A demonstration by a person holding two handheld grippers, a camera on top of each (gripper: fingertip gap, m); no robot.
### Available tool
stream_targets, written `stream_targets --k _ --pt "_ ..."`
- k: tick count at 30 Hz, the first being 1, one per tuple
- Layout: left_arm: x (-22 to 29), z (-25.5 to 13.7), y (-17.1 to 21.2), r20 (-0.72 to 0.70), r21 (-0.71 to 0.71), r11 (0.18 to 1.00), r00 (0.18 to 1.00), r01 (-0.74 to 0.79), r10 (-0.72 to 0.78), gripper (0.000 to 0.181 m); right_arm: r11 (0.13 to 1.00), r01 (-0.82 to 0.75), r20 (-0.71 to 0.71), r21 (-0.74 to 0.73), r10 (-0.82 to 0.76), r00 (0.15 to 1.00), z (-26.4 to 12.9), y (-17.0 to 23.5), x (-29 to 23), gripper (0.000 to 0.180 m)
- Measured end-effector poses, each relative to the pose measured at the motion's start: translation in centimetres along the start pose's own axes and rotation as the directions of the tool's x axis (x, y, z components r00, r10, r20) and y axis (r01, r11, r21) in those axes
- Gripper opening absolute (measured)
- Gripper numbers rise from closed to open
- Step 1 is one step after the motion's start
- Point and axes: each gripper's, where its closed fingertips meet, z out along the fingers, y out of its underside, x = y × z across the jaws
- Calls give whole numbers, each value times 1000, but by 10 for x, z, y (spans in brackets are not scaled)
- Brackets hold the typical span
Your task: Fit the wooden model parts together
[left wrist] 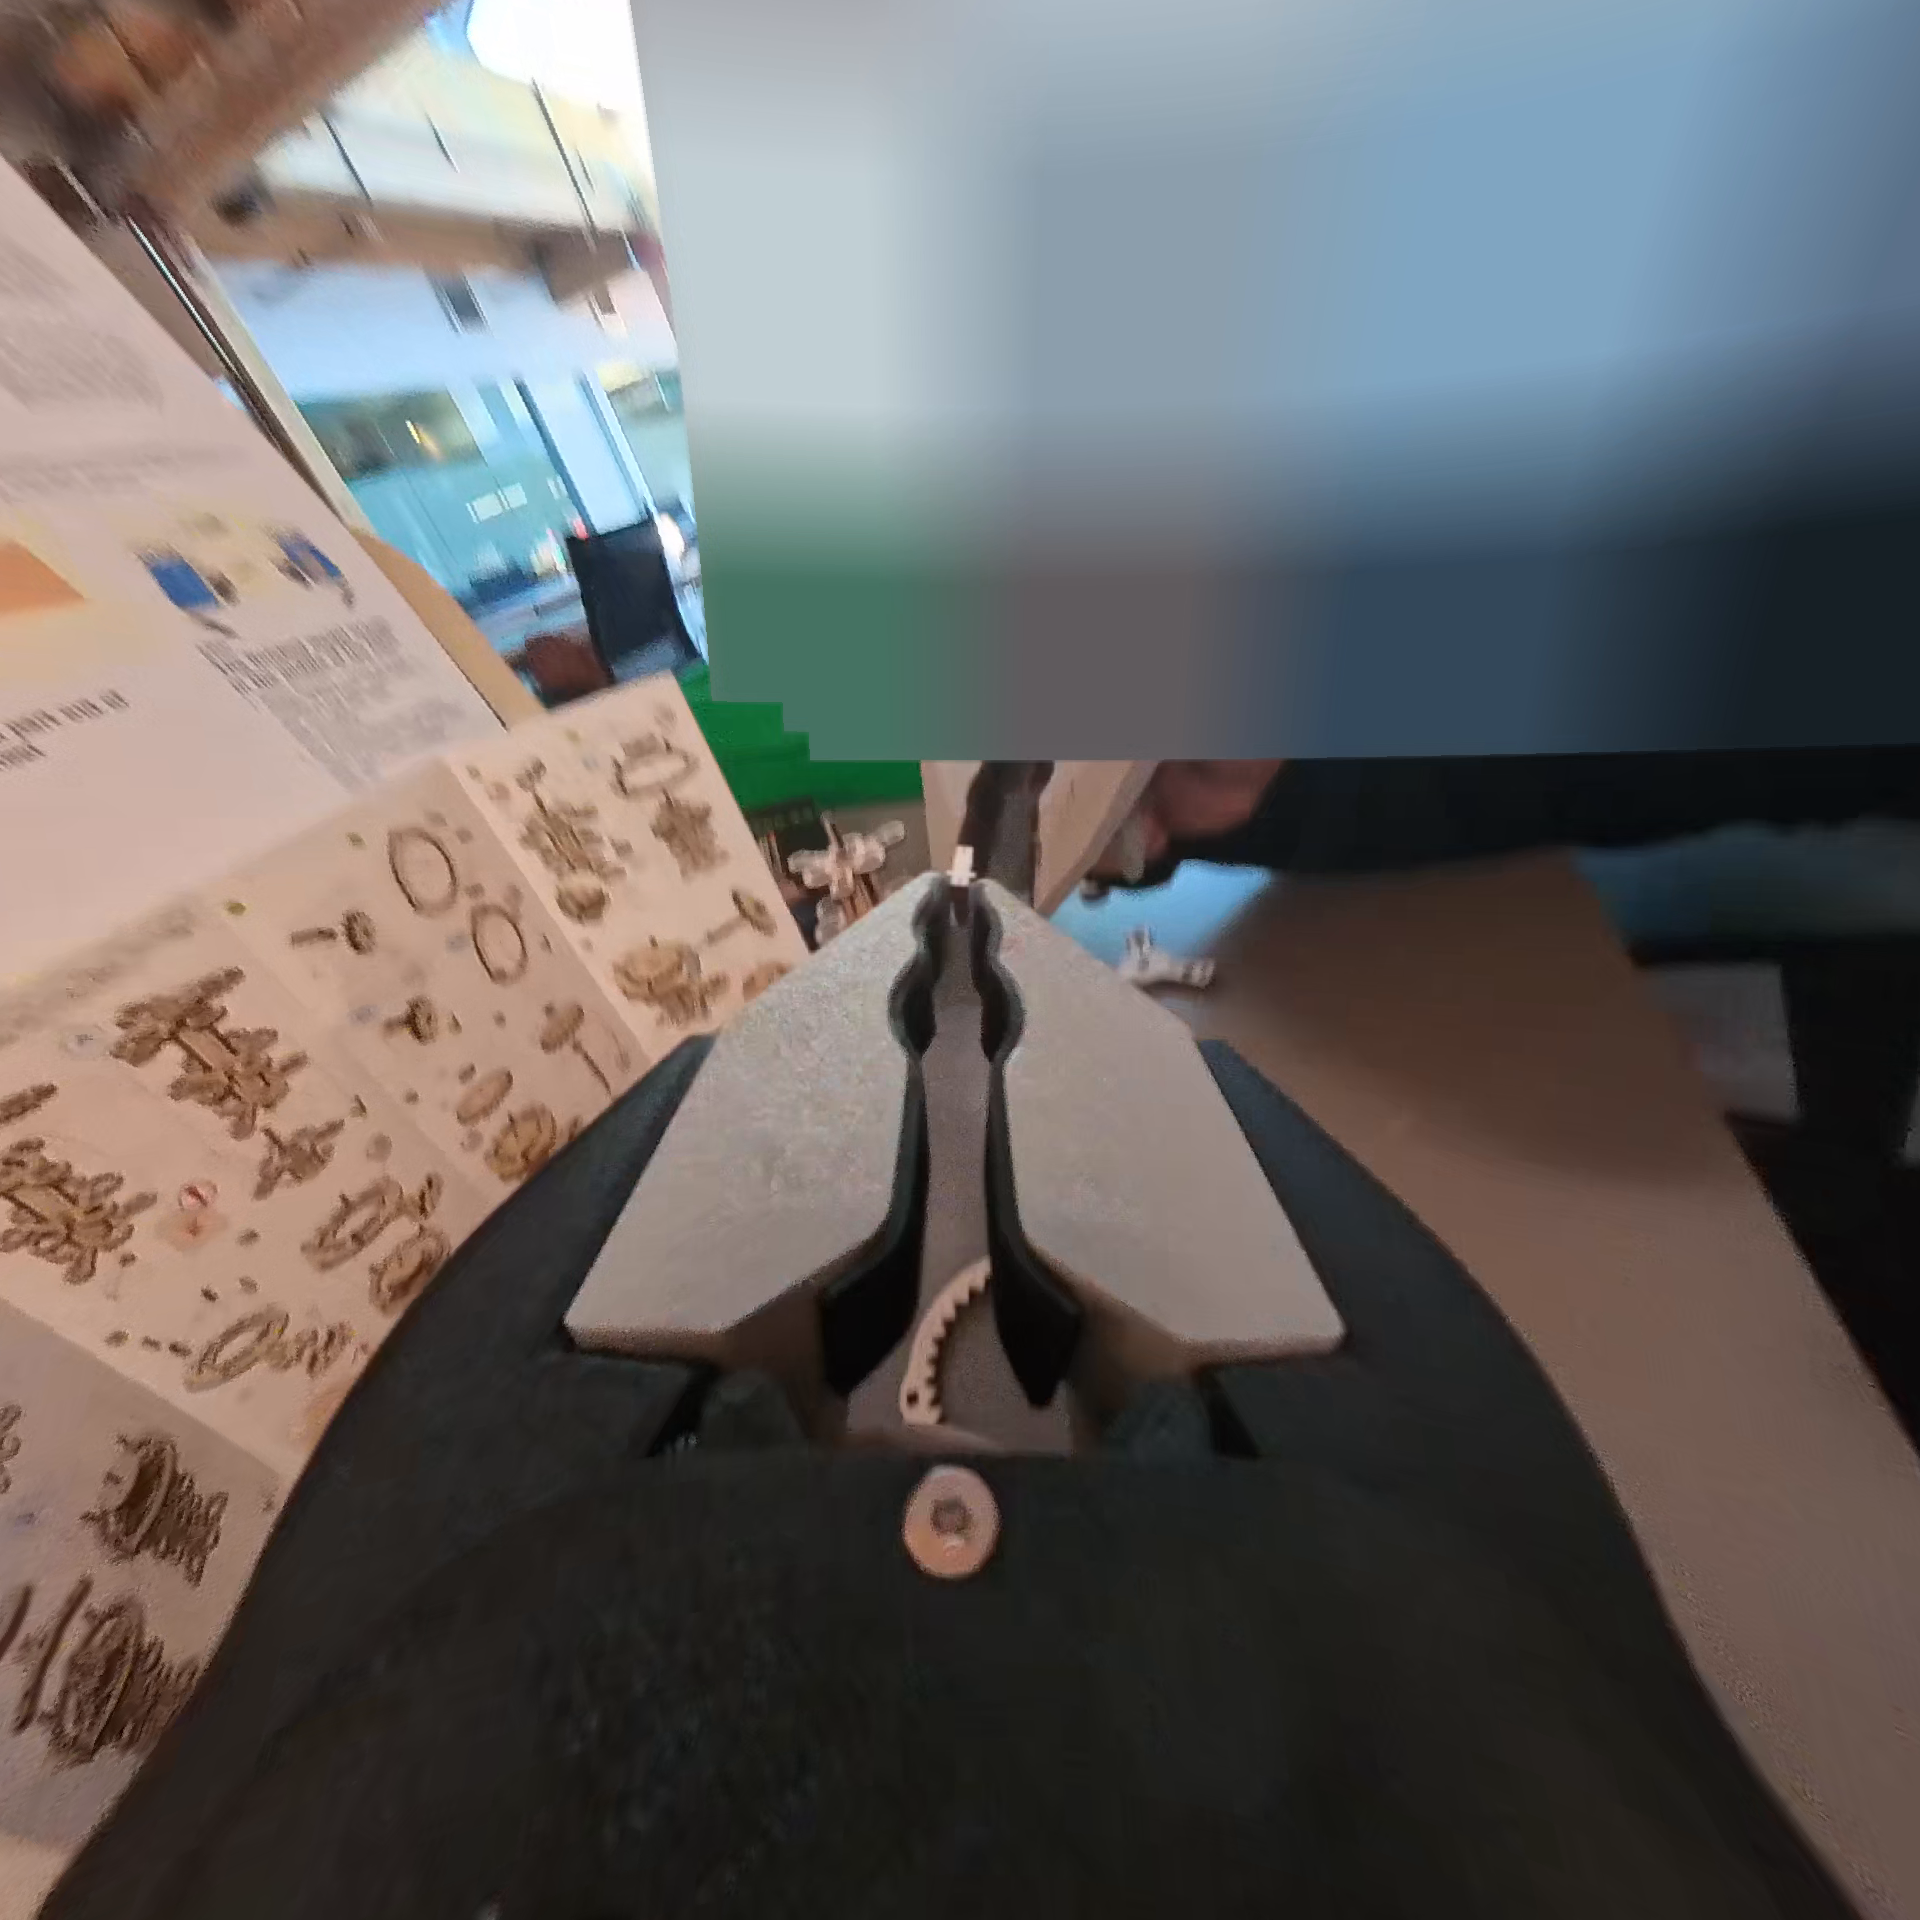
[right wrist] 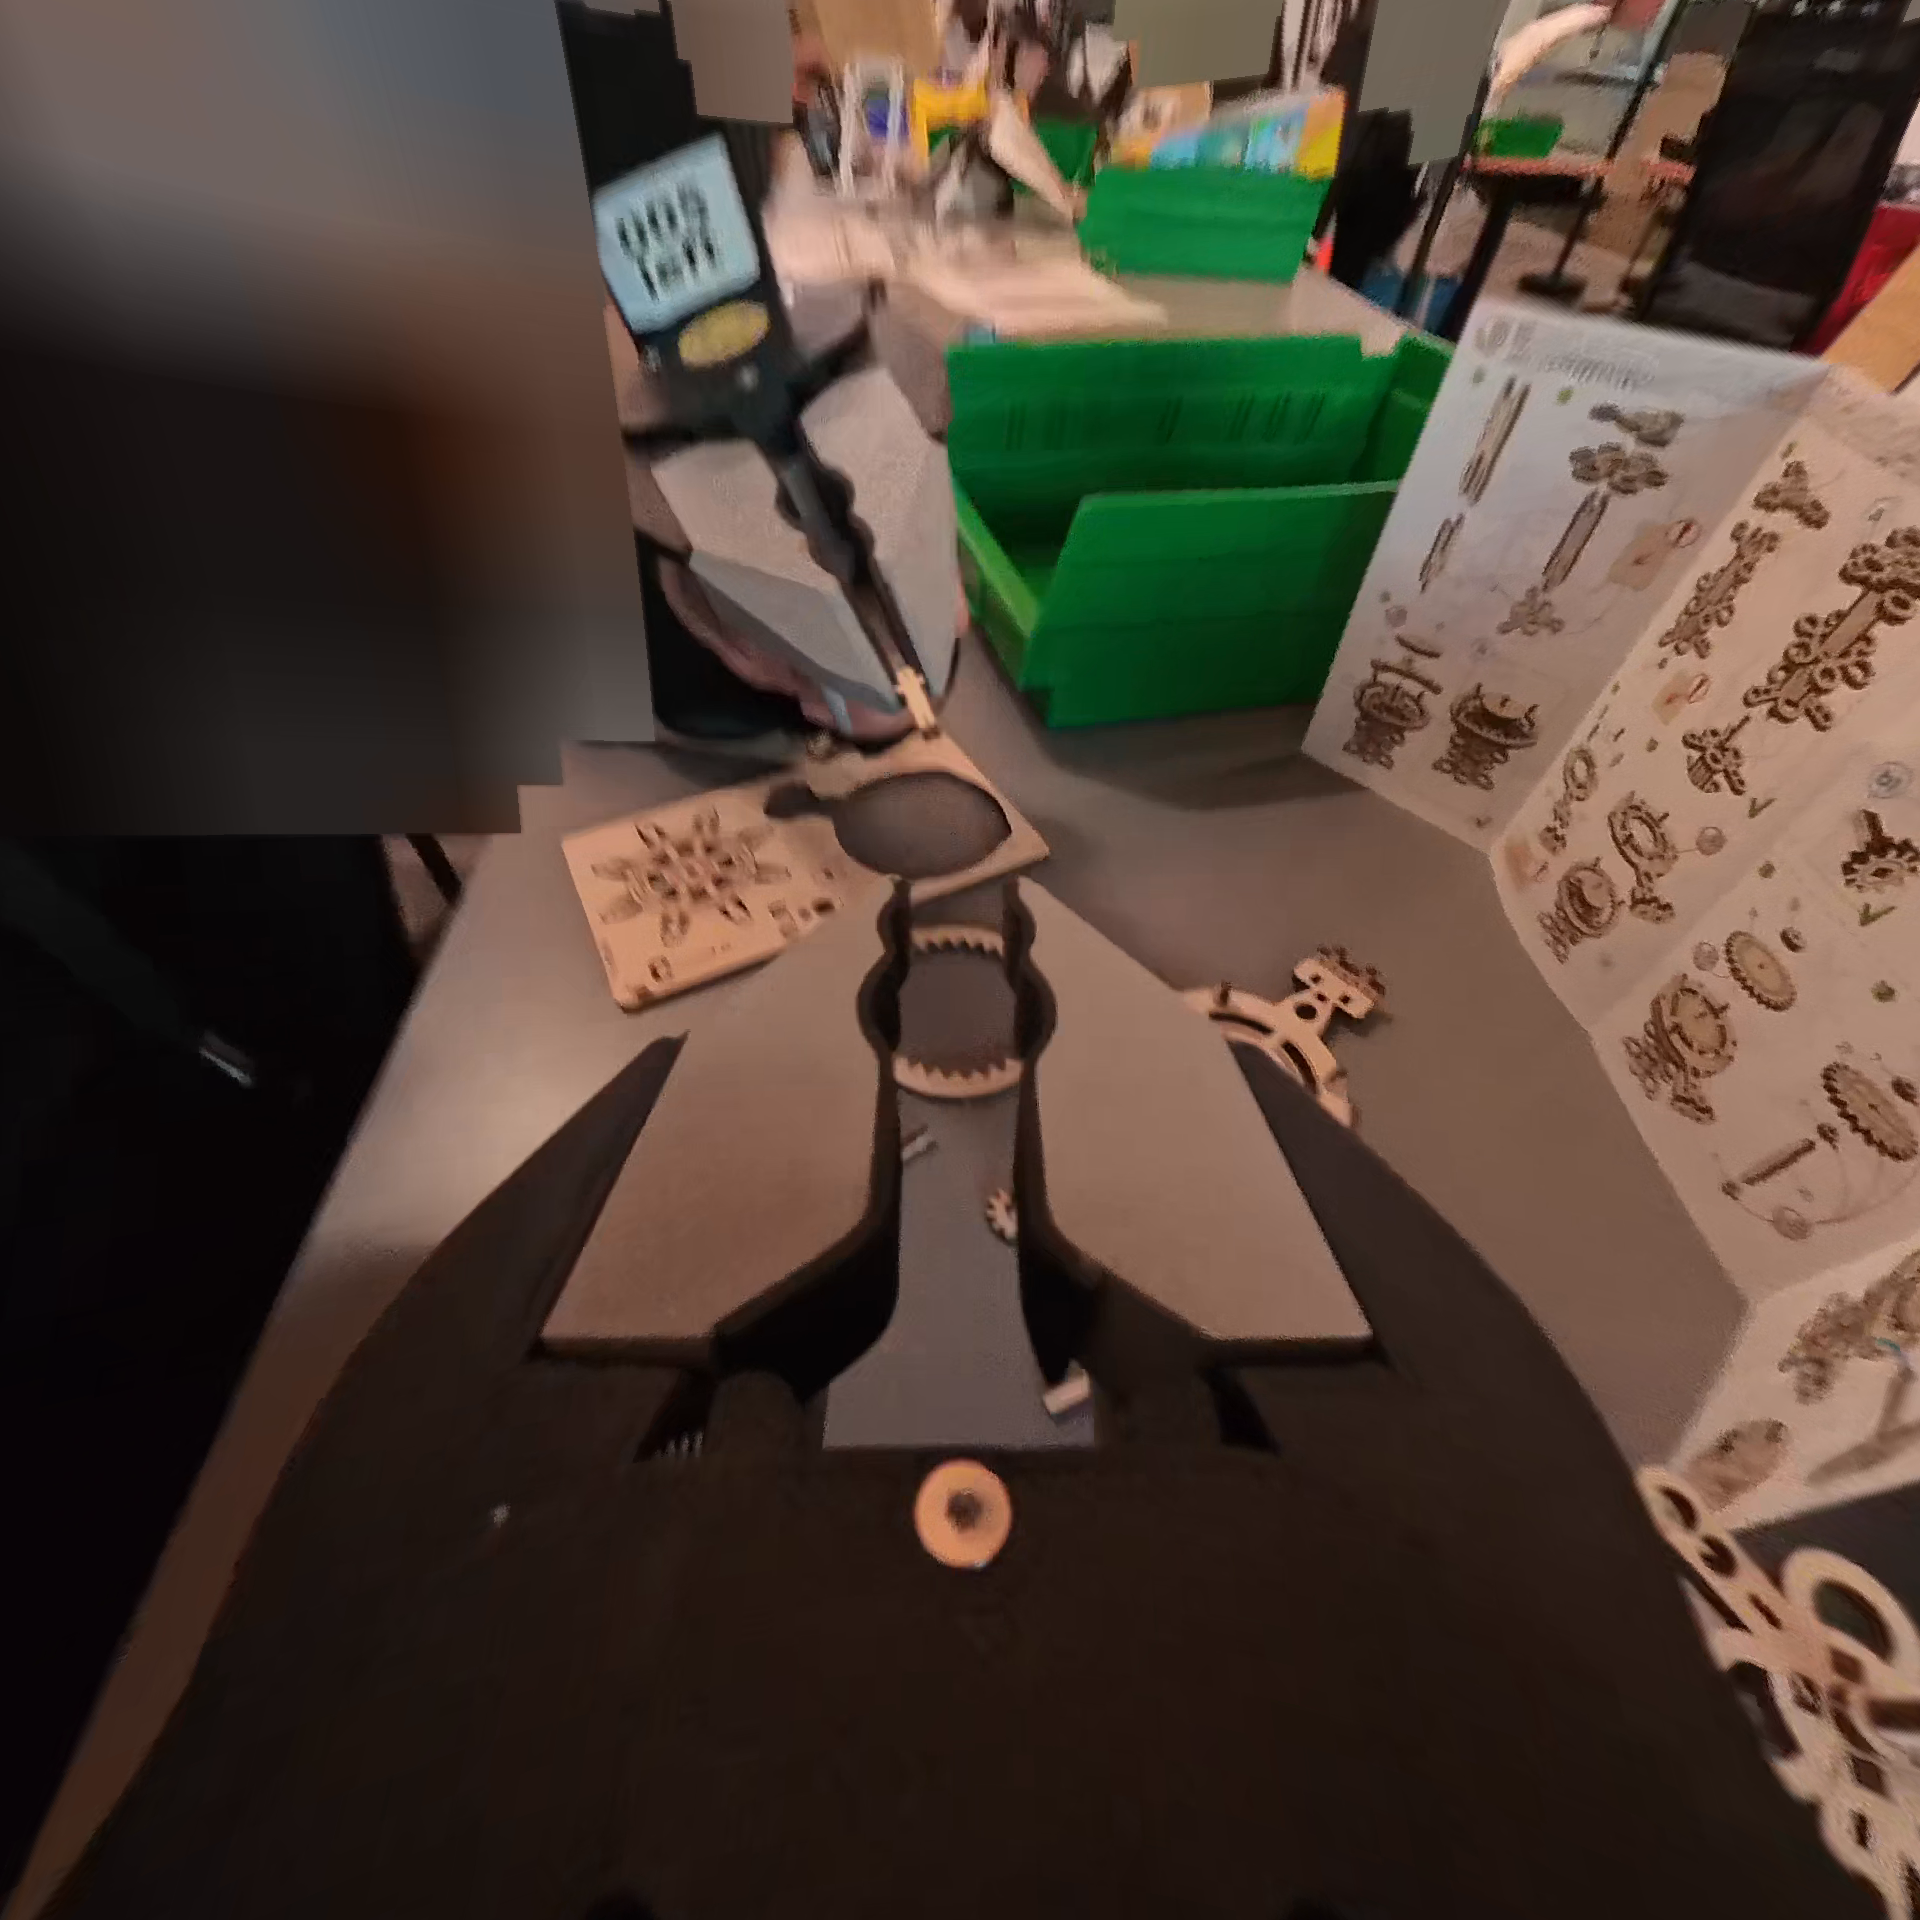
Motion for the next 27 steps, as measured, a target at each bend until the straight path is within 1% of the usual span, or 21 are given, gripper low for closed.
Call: stream_targets --k 1,3,6,7,11,16,21,27 --pt "-1 -2 -8 8 53 999 1000 13 -13 0 998 -32 24 54 31 999 -2 -9 -1 13" --pt "-2 -4 -17 13 114 993 999 38 -40 0 984 -84 57 155 76 995 -5 -26 -3 11" --pt "-1 -3 -19 -1 147 986 997 80 -80 0 959 -147 115 241 122 986 -5 -44 -9 8" --pt "0 -3 -19 -7 152 984 996 91 -91 0 957 -150 130 248 120 984 -5 -46 -12 8" --pt "5 -4 -27 -40 206 972 993 117 -111 0 966 -100 99 239 79 992 -3 -46 -14 7" --pt "7 -2 -26 -59 223 966 991 134 -124 0 964 -60 93 260 37 995 -3 -54 -20 3" --pt "9 1 -23 -77 213 965 988 151 -137 0 968 -36 71 250 19 997 -3 -52 -20 0" --pt "11 3 -18 -64 176 978 992 115 -105 0 969 -14 55 248 0 998 -4 -52 -21 0"
